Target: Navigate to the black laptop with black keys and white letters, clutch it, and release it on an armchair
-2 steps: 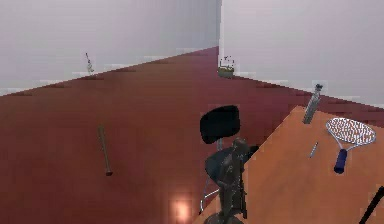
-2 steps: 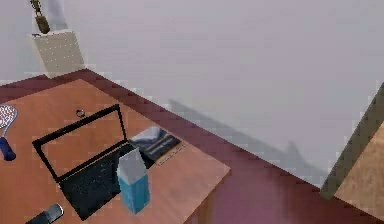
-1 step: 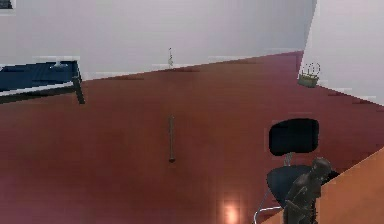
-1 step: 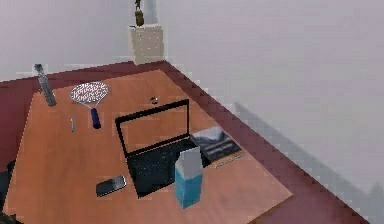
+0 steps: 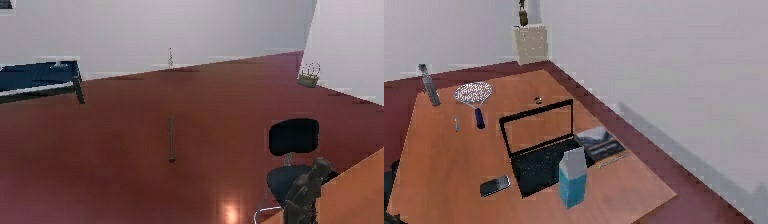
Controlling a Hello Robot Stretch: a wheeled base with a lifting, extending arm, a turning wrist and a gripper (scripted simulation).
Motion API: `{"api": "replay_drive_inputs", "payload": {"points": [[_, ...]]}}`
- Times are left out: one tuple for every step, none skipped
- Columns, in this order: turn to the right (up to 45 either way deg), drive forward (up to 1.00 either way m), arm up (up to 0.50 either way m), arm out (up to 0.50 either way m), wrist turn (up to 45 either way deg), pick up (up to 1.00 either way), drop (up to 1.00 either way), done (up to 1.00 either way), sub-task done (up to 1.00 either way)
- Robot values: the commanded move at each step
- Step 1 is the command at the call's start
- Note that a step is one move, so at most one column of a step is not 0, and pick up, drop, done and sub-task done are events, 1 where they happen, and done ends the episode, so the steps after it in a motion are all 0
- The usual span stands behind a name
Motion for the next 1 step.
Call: {"api": "replay_drive_inputs", "payload": {"points": [[0.0, 0.0, 0.36, 0.0, 0.0, 0.0, 0.0, 0.0, 0.0]]}}
